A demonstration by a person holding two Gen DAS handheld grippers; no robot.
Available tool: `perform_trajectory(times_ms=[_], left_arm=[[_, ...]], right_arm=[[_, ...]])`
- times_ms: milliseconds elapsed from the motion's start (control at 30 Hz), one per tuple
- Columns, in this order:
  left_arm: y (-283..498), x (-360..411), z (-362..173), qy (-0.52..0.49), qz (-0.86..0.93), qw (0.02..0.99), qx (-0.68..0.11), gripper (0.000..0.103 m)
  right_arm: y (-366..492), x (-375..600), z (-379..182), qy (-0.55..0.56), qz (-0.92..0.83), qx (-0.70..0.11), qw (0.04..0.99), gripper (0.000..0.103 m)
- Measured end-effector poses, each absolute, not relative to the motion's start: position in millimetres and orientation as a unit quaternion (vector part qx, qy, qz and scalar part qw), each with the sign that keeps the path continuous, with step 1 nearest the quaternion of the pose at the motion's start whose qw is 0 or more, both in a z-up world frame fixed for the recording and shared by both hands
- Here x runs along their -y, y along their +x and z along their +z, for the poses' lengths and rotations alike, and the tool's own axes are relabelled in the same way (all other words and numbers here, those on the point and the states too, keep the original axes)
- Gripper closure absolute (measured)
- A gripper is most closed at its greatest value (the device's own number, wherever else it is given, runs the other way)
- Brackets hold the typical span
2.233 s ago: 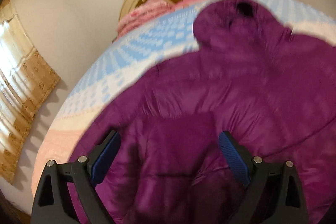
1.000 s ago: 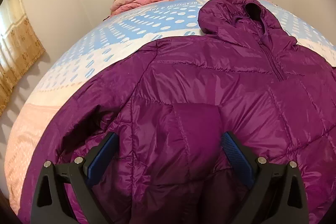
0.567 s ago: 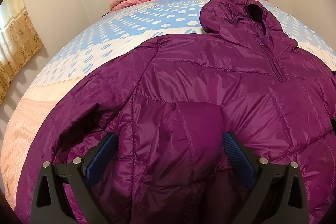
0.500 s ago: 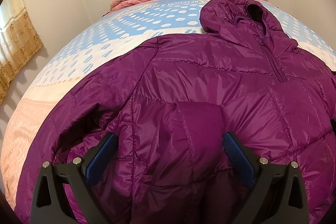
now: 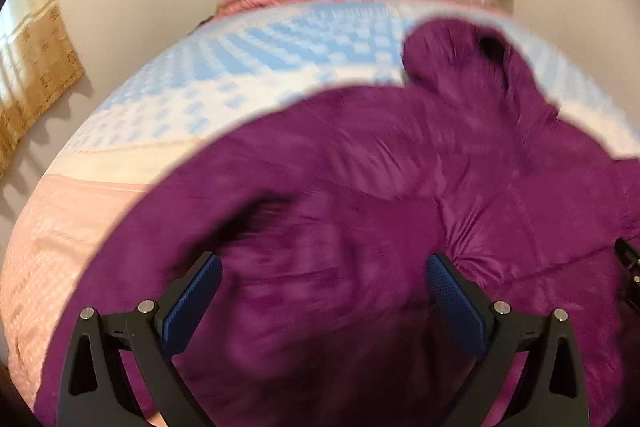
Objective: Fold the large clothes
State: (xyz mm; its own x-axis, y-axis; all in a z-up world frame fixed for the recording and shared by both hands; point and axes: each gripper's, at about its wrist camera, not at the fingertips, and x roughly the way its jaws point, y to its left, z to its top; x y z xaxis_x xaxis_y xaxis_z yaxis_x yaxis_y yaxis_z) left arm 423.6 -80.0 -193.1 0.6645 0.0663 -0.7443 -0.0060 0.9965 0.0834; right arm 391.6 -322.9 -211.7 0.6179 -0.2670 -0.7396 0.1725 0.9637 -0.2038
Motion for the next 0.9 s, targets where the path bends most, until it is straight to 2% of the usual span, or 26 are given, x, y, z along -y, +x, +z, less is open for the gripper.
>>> perform_trajectory(times_ms=[100,200,333,500,633,800,833,900], left_arm=[[388.5,36.1,-160.6,0.040,0.022,0.928,-0.371,0.001],[351.8,-18.1,-150.9,0.067,0.065,0.932,-0.349,0.001],[305.1,-96.5,-163.1,0.085,0.141,0.919,-0.359,0.001],[244.6,-184.2,-187.9,0.017,0.208,0.892,-0.402,0.001],[219.6,-214.6,-206.0,-0.045,0.213,0.877,-0.429,0.001],[221.3,-209.9,-228.0,-0.100,0.179,0.865,-0.457,0.002],[223.0,-208.0,-233.6,-0.104,0.164,0.867,-0.458,0.010],[219.4,-200.2,-229.2,-0.091,0.157,0.877,-0.444,0.039]], right_arm=[[357.1,319.0,-192.2,-0.033,-0.095,-0.395,0.913,0.016],[320.8,304.1,-186.8,-0.047,-0.075,-0.388,0.918,0.015],[279.7,286.1,-190.4,-0.047,-0.043,-0.388,0.920,0.015],[249.6,261.6,-193.0,-0.065,-0.029,-0.372,0.925,0.013],[243.0,243.8,-195.2,-0.079,-0.018,-0.369,0.926,0.013],[235.7,232.1,-194.8,-0.072,-0.008,-0.367,0.928,0.013],[234.1,231.1,-194.6,-0.071,-0.008,-0.366,0.928,0.013],[231.3,230.8,-193.4,-0.069,-0.009,-0.364,0.929,0.013]])
